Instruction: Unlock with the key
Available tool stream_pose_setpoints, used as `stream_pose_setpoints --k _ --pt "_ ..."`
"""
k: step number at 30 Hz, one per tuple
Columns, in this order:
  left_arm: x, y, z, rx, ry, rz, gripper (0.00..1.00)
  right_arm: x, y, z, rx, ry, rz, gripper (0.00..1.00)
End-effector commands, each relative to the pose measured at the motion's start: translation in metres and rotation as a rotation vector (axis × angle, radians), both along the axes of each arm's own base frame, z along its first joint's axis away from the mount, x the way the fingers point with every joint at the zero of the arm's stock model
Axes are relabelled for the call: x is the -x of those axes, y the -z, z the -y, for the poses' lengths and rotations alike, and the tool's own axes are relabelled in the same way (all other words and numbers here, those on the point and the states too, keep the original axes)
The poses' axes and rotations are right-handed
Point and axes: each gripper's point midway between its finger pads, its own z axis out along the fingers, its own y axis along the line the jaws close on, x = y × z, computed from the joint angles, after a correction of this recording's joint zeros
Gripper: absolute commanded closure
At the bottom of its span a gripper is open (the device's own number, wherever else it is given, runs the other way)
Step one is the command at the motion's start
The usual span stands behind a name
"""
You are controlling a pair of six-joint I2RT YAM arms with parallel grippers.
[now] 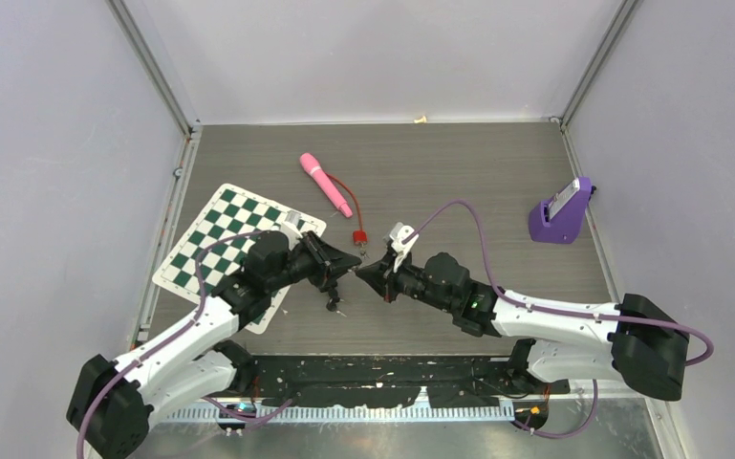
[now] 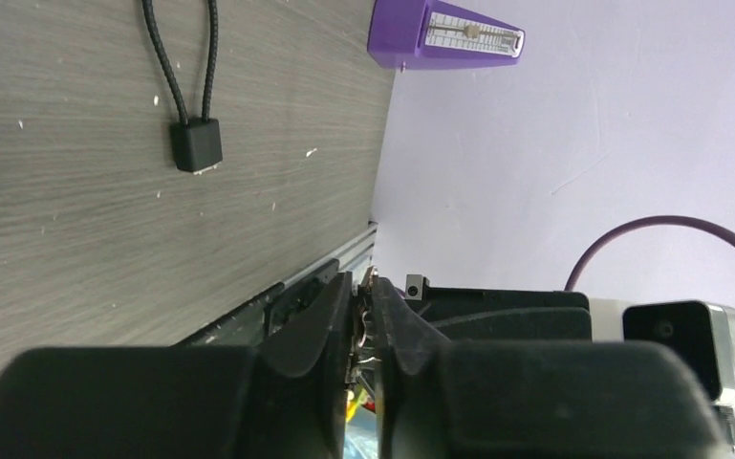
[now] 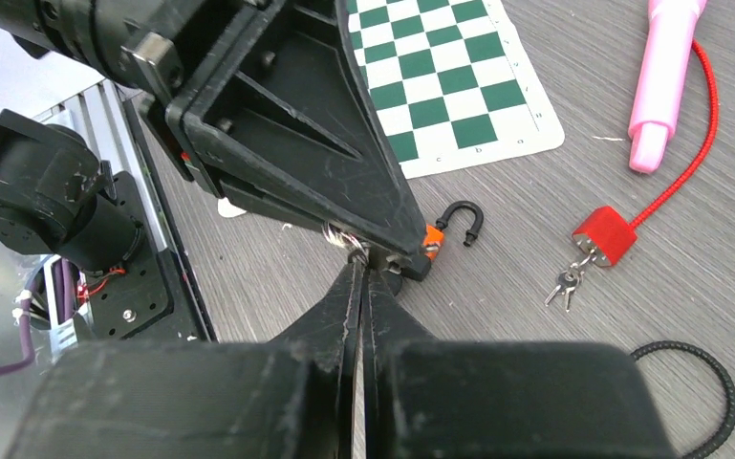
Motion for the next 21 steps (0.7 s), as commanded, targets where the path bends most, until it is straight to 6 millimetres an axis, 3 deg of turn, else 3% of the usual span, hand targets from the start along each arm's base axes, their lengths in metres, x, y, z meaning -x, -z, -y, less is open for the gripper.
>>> stream_pose_setpoints --k 1,7,12,14,21 --pt "-0.005 -0.012 -0.007 -0.025 -0.037 0.088 0.89 -0.002 -0.007 0.001 -0.029 0.020 0.016 0.95" --pt "-0.009 -0.013 -0.014 -0.092 -0.049 0.159 1.00 -0.001 -0.002 0.003 0.026 0.021 0.011 0.92" --pt "-0.009 -0.008 -0.023 -0.192 -0.041 0.200 1.00 0.000 -0.006 0.002 0.043 0.025 0.018 0.65" --pt "-0.010 -0.010 -0.025 -0.222 -0.039 0.216 1.00 0.002 -0.007 0.002 0.059 0.036 0.052 0.59" --pt "-0.007 -0.014 -0.025 -0.241 -0.027 0.234 1.00 0.016 -0.017 -0.012 0.083 0.052 0.234 0.56"
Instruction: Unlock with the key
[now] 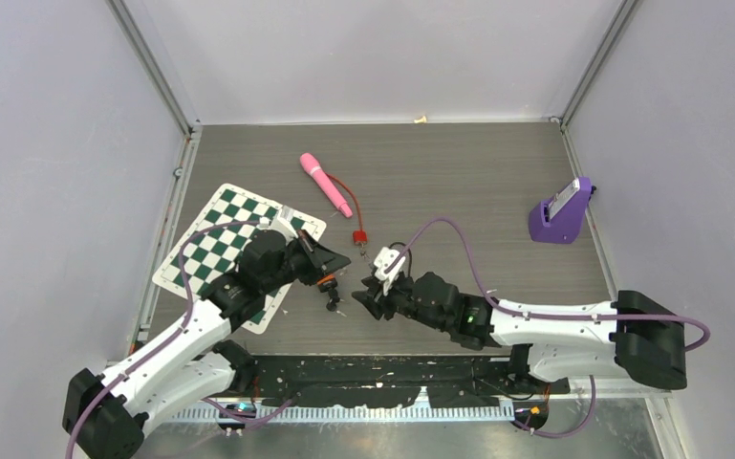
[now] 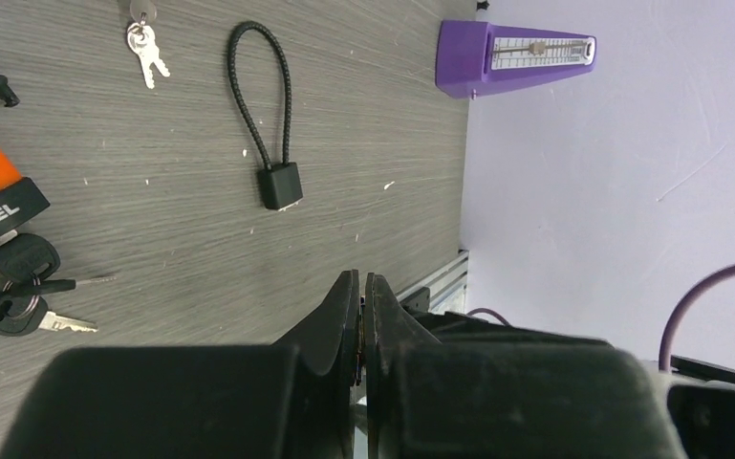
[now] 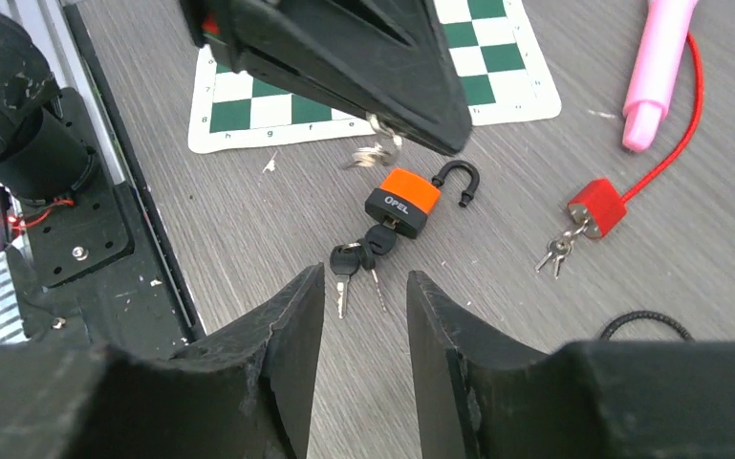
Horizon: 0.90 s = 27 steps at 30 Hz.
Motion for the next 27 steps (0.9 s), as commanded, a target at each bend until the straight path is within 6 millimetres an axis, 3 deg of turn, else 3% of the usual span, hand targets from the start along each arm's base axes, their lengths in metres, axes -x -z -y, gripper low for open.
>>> stream_pose_setpoints --k 1,8,22,24,27 --pt "-0.001 -0.018 0.000 -0.019 0.010 0.061 1.00 -0.001 -0.043 -0.017 -0.066 0.027 0.194 0.56" --pt "0.003 -0.026 0.000 -0.012 0.009 0.066 1.00 0.000 -0.056 -0.029 -0.107 0.102 0.312 0.53" --pt "0.008 -0.034 0.006 0.009 0.019 0.071 1.00 -0.017 -0.052 -0.037 -0.137 0.237 0.338 0.54" --pt "0.008 -0.034 0.006 0.010 0.018 0.070 1.00 -0.019 -0.050 -0.038 -0.130 0.244 0.344 0.58" --pt "0.009 -0.037 0.006 0.011 0.017 0.079 1.00 -0.019 -0.047 -0.038 -0.122 0.239 0.345 0.76"
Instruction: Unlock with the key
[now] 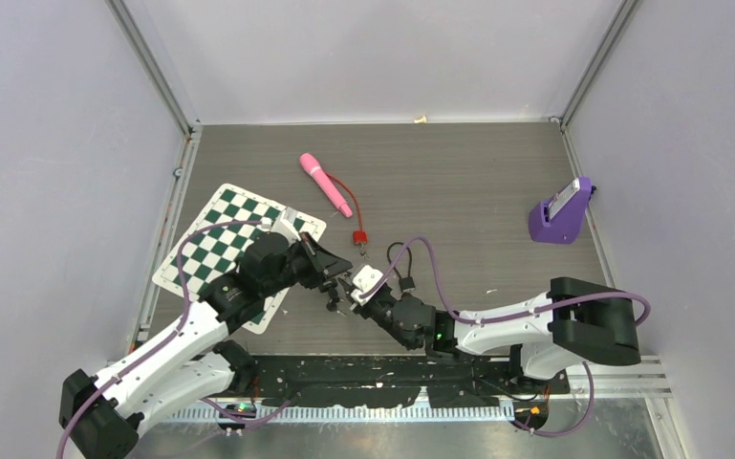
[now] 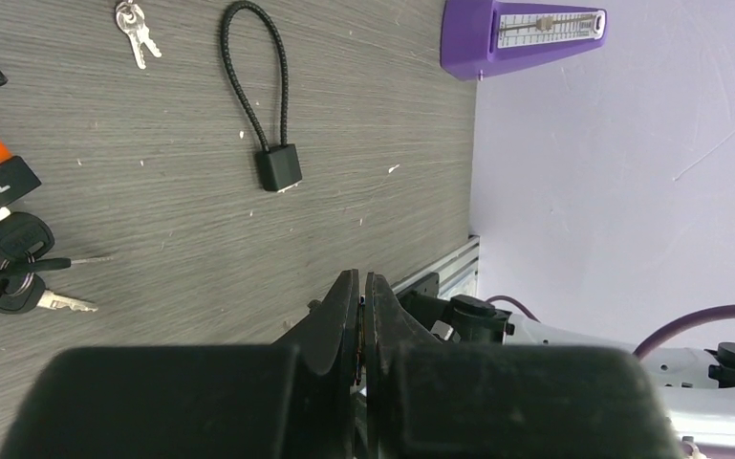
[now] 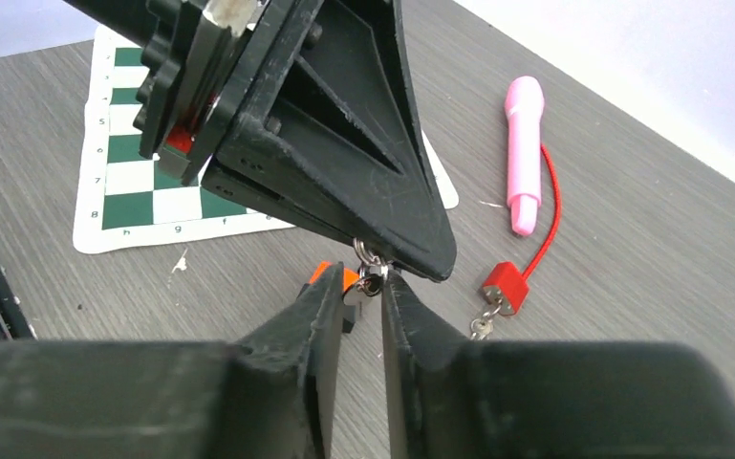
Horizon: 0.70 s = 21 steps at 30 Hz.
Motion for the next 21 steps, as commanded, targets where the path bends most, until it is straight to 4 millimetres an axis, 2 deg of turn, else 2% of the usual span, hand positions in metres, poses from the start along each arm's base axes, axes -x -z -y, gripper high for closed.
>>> stream_pose_setpoints --k 1,2,4,7,10,12,14,15,16,19,20,21 --pt "-0.005 -0.032 0.000 0.038 -0.019 0.076 0.99 -0.002 -0.030 -0.005 -0.105 0.020 0.027 0.81" --pt "-0.007 -0.032 -0.002 0.023 -0.028 0.084 0.96 -0.001 -0.027 -0.004 -0.103 0.014 0.021 0.89" --pt "-0.013 -0.041 -0.007 -0.012 -0.047 0.125 0.85 0.004 -0.028 -0.005 -0.120 -0.017 -0.002 0.94" --pt "-0.021 -0.061 -0.013 -0.095 -0.045 0.207 0.57 0.014 -0.030 -0.008 -0.181 -0.076 -0.069 0.95" --pt "-0.029 -0.085 -0.016 -0.192 -0.012 0.297 0.26 0.016 -0.038 -0.001 -0.287 -0.108 -0.139 0.95" --pt "-0.033 -0.102 -0.015 -0.244 0.019 0.351 0.14 0.013 -0.046 0.005 -0.374 -0.139 -0.196 0.95" --pt "-0.036 -0.114 -0.014 -0.287 0.049 0.384 0.08 0.002 -0.054 0.016 -0.492 -0.148 -0.277 0.95" --pt "-0.037 -0.117 -0.013 -0.310 0.068 0.393 0.07 0.005 -0.061 0.021 -0.547 -0.184 -0.284 0.95" --pt "-0.037 -0.123 -0.013 -0.315 0.073 0.408 0.07 -0.001 -0.065 0.029 -0.612 -0.178 -0.314 0.95" --pt "-0.035 -0.127 -0.016 -0.317 0.067 0.423 0.07 -0.009 -0.084 0.066 -0.835 -0.163 -0.328 0.95" --pt "-0.035 -0.125 -0.018 -0.316 0.058 0.423 0.08 -0.020 -0.090 0.082 -0.930 -0.109 -0.358 0.95" --pt "-0.034 -0.122 -0.019 -0.314 0.054 0.422 0.09 -0.024 -0.086 0.093 -0.957 -0.066 -0.387 0.95"
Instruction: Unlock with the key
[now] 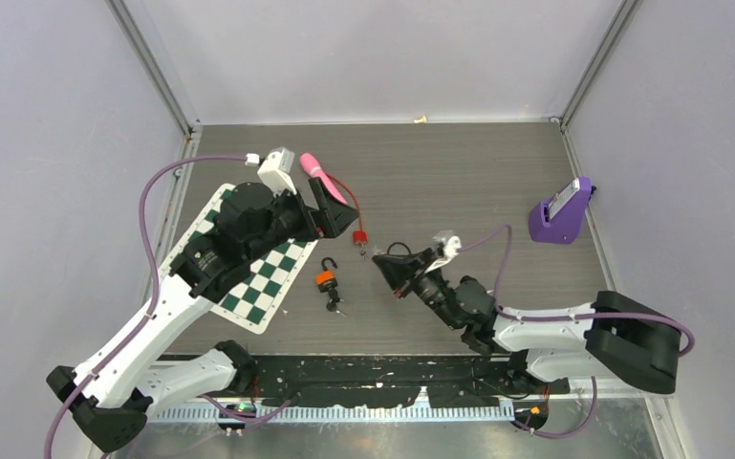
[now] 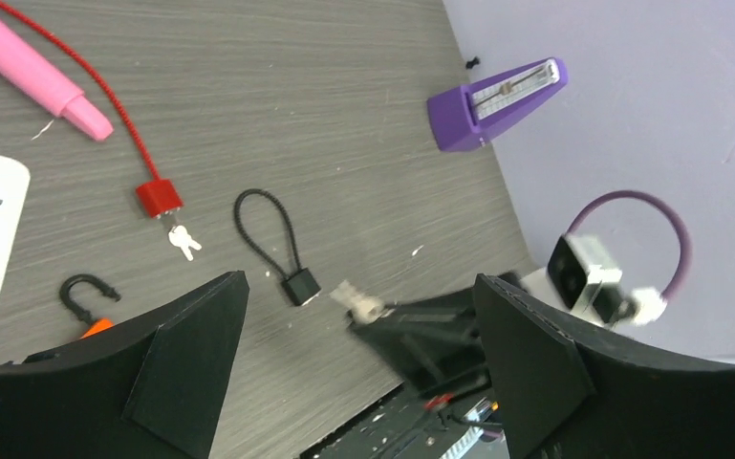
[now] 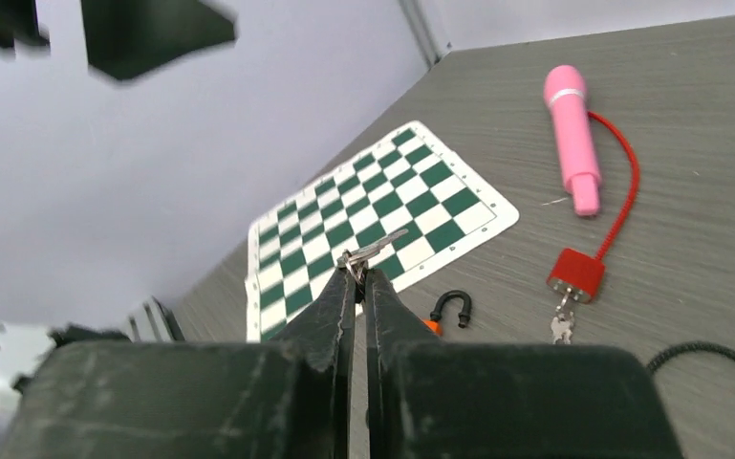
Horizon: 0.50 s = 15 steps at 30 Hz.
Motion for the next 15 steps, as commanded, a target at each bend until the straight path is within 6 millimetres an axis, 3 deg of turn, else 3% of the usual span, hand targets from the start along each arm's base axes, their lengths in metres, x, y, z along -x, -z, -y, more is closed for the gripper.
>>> stream_pose_setpoints --k 1,4,6,8,9,13,14,15 --pt "0.007 0.016 -0.012 -0.078 -0.002 0.011 0.10 -0.012 -0.050 0.047 -0.447 0.072 -0.170 0.95" --pt "0.010 0.028 -0.014 -0.083 0.003 -0.014 0.11 -0.027 -0.014 0.054 -0.349 0.192 -0.359 0.95" --pt "0.012 0.040 -0.011 -0.095 0.019 -0.038 0.12 -0.029 -0.003 0.053 -0.318 0.195 -0.432 0.95" --pt "0.016 0.047 -0.007 -0.094 0.045 -0.059 0.12 -0.023 -0.018 0.042 -0.375 0.090 -0.425 0.95" --pt "0.018 0.050 -0.005 -0.088 0.062 -0.066 0.12 -0.018 -0.037 0.039 -0.450 0.014 -0.404 0.95" --pt "0.026 0.046 0.005 -0.005 0.115 -0.043 0.15 -0.017 -0.064 0.049 -0.658 -0.072 -0.403 0.95" --pt "0.028 0.044 0.006 0.023 0.123 -0.033 0.16 -0.019 -0.059 0.051 -0.684 -0.071 -0.428 0.95" --pt "0.029 0.041 0.008 0.054 0.131 -0.020 0.17 -0.017 -0.071 0.055 -0.737 -0.093 -0.404 0.95"
